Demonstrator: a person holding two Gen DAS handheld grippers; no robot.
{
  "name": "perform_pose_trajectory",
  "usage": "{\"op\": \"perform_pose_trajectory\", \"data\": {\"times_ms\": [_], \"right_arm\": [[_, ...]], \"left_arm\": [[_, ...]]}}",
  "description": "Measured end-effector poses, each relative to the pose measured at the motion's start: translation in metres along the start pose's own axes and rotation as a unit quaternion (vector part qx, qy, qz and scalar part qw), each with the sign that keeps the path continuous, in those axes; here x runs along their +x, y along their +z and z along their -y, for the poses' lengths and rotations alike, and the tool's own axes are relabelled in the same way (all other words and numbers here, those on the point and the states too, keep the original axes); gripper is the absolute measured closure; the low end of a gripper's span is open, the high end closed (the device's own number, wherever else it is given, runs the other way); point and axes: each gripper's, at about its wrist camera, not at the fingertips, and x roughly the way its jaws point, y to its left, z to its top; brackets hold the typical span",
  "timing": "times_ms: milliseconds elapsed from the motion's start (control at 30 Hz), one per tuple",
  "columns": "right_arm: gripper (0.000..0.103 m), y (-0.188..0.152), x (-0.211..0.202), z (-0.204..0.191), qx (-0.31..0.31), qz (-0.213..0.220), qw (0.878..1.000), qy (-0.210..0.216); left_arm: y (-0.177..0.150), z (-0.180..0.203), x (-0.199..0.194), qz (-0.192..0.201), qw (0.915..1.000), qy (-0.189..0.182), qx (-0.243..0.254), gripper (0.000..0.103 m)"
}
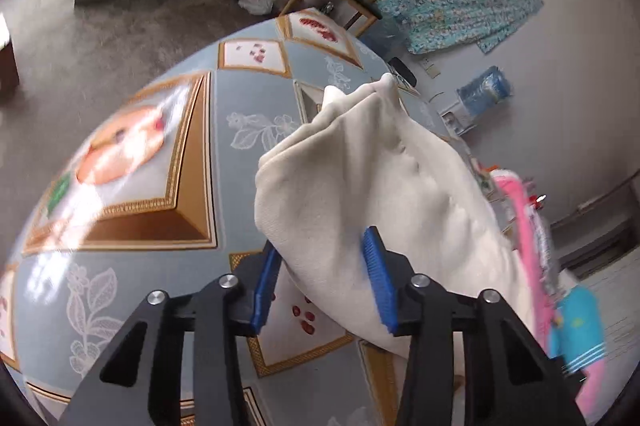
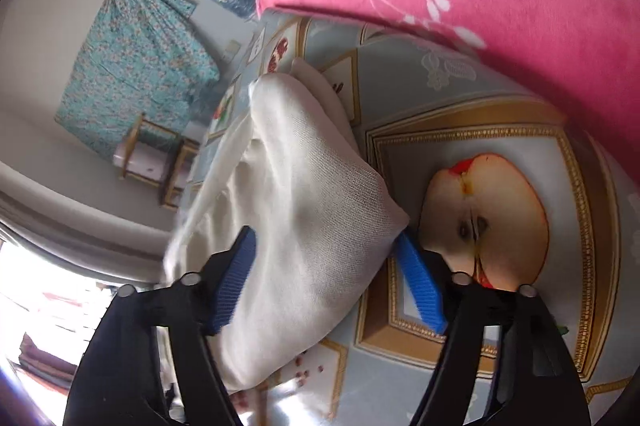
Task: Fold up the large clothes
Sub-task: 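Lift the jacket with both grippers and fold it over onto itself, then lay the folded jacket down and open both grippers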
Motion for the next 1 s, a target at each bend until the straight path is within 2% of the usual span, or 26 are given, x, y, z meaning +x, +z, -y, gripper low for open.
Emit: {"op": "perform_pose_trajectory", "data": {"times_ms": [33, 100, 133, 167, 200, 233, 467, 600, 633, 733, 767, 800, 833, 900, 933, 1000], "right_arm": [[0.061, -0.001, 0.0, -0.004, -0.018, 0.009, 1.0, -0.02], [0.078, 0.002, 0.002, -0.007, -0.037, 0.01, 0.999, -0.028], [0.08, 0.003, 0.001, -0.009, -0.047, 0.009, 0.998, -0.027], [0.083, 0.004, -0.002, -0.012, -0.061, 0.011, 0.998, -0.027], [0.084, 0.004, -0.006, -0.016, -0.077, 0.016, 0.997, -0.027], [0.085, 0.004, -0.012, -0.02, -0.091, 0.019, 0.995, -0.025], [0.086, -0.003, -0.054, -0.015, -0.116, 0.004, 0.993, 0.011], [0.085, -0.023, -0.085, 0.008, -0.125, -0.024, 0.992, 0.019], [0.084, -0.03, -0.089, 0.015, -0.13, -0.032, 0.991, 0.015], [0.071, -0.046, -0.095, 0.038, -0.139, -0.057, 0.989, -0.02], [0.063, -0.05, -0.097, 0.045, -0.142, -0.059, 0.987, -0.038], [0.054, -0.052, -0.102, 0.049, -0.148, -0.053, 0.986, -0.058], [0.05, -0.053, -0.11, 0.05, -0.156, -0.042, 0.984, -0.072], [0.047, -0.059, -0.133, 0.046, -0.182, -0.004, 0.978, -0.098], [0.045, -0.062, -0.143, 0.038, -0.203, 0.018, 0.973, -0.113], [0.039, -0.073, -0.154, 0.018, -0.25, 0.047, 0.959, -0.121]], "left_arm": [[-0.004, 0.014, -0.003, 0.023, 0.9982, 0.025, 0.05, 0.076], [-0.013, 0.041, -0.011, 0.072, 0.9841, 0.062, 0.15, 0.083], [-0.02, 0.055, -0.017, 0.1, 0.9715, 0.077, 0.2, 0.085], [-0.021, 0.062, -0.022, 0.116, 0.963, 0.084, 0.228, 0.086], [-0.025, 0.068, -0.027, 0.127, 0.956, 0.087, 0.25, 0.087], [-0.025, 0.069, -0.03, 0.13, 0.9541, 0.085, 0.256, 0.087], [-0.039, 0.057, -0.078, 0.124, 0.9529, 0.042, 0.273, 0.088], [-0.063, 0.021, -0.129, 0.095, 0.9578, 0.023, 0.27, 0.087], [-0.068, 0.008, -0.136, 0.081, 0.9615, 0.022, 0.262, 0.086], [-0.077, -0.025, -0.132, 0.008, 0.9724, 0.011, 0.233, 0.076], [-0.079, -0.036, -0.13, -0.01, 0.975, 0.016, 0.221, 0.076], [-0.079, -0.045, -0.131, -0.018, 0.9766, 0.02, 0.213, 0.071], [-0.081, -0.048, -0.138, -0.009, 0.9772, 0.025, 0.211, 0.067], [-0.08, -0.05, -0.159, 0.042, 0.9737, 0.049, 0.219, 0.062], [-0.077, -0.047, -0.17, 0.066, 0.9703, 0.049, 0.227, 0.056], [-0.073, -0.037, -0.182, 0.1, 0.964, 0.034, 0.244, 0.05]]}}
